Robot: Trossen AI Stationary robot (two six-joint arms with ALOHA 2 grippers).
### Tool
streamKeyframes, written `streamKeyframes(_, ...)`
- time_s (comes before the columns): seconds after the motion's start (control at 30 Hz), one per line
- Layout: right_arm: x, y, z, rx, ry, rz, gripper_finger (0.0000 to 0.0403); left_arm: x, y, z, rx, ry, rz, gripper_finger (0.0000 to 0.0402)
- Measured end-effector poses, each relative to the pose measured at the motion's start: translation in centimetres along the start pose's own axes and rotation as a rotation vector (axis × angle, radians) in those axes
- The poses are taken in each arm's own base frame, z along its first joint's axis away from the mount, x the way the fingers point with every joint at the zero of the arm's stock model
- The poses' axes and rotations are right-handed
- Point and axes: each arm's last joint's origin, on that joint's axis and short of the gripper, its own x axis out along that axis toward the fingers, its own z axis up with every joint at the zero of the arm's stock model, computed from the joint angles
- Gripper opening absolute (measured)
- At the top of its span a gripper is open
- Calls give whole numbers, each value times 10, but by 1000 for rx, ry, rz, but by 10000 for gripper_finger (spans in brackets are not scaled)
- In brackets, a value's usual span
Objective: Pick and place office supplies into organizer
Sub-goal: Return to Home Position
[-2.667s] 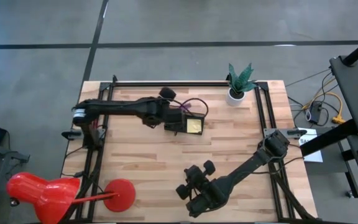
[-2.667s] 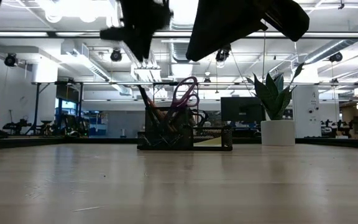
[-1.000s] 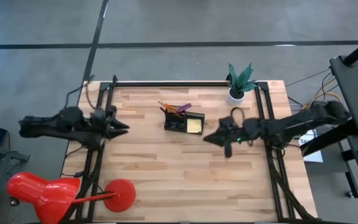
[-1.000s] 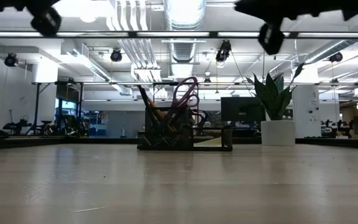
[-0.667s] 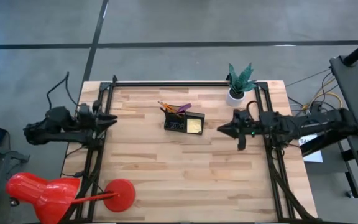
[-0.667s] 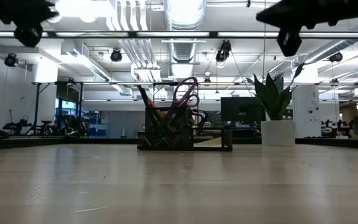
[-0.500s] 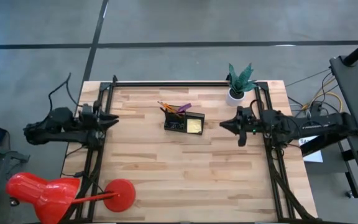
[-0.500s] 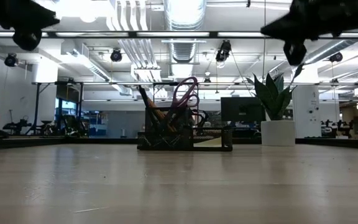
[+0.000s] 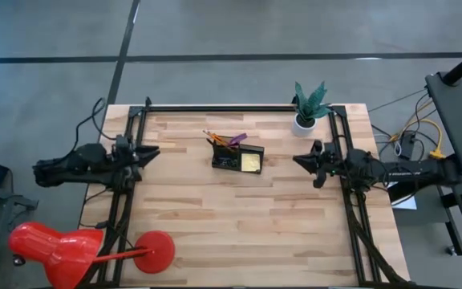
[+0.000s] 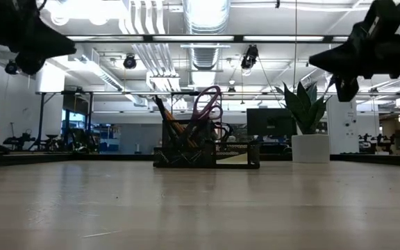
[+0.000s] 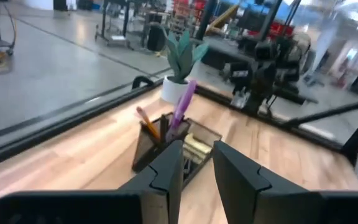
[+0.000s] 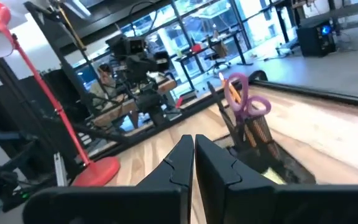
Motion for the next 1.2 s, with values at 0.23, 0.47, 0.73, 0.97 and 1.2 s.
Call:
streamKeyframes(0.23,-8,-1,2,48,-41,12,9,23,-3,-27,-78,-43,-65,73)
streamKeyframes(0.47,-12,0,5,74,-75,22,9,41,-5,-53,-125,-138,-182,73)
streamKeyframes(0.73,-12,0,5,122,-71,22,9,50,-4,-68,-73,-74,-162,73)
streamKeyframes(0.97,-12,0,5,119,-70,21,9,53,-4,-72,-57,-27,-144,73)
streamKeyframes(1.2,-12,0,5,120,-71,22,9,56,-4,-75,-44,9,-131,73)
